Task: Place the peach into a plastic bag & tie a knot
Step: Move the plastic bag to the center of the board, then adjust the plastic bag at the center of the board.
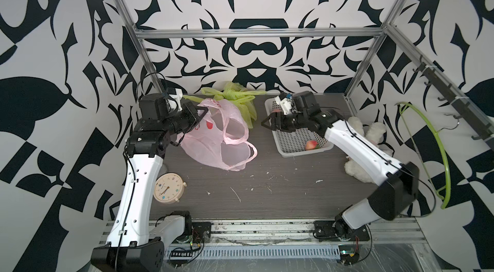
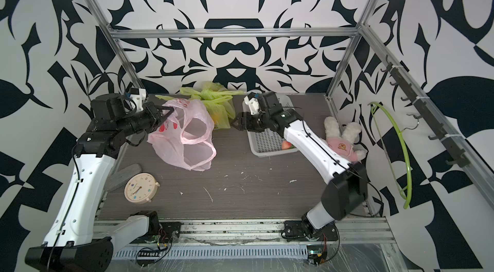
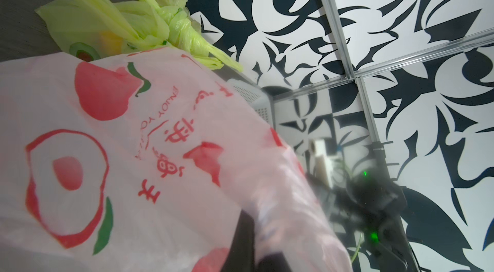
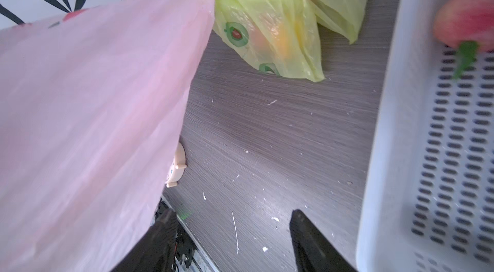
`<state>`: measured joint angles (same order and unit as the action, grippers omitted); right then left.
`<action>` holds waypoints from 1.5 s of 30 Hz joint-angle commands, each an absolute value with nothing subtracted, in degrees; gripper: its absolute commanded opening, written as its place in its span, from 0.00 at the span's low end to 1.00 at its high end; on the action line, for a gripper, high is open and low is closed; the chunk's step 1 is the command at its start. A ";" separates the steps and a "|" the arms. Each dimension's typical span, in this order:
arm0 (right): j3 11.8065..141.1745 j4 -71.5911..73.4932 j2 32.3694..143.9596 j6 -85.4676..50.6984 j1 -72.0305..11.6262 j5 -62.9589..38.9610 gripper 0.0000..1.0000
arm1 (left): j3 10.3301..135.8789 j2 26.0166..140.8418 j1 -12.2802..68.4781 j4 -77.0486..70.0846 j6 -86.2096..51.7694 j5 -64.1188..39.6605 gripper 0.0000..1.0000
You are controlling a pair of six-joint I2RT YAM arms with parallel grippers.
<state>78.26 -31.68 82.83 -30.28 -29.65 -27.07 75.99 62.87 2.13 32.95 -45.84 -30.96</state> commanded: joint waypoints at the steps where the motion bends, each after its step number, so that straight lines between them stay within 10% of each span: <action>1: 74.01 -33.31 76.69 -28.85 -30.67 -25.67 0.71 | 75.37 62.40 2.80 30.41 -46.23 -29.71 0.00; 27: 80.03 -21.52 81.83 -30.70 -50.72 -25.10 0.72 | 73.96 59.96 5.61 31.55 -46.27 -27.26 0.00; 34: 87.60 -27.36 84.78 -28.46 -44.19 -25.93 0.16 | 72.79 58.77 5.71 40.18 -40.79 -27.38 0.00; 45: 120.41 -55.51 110.14 -17.84 -34.97 -32.02 0.00 | 57.33 56.83 14.66 36.86 -40.54 -34.14 0.00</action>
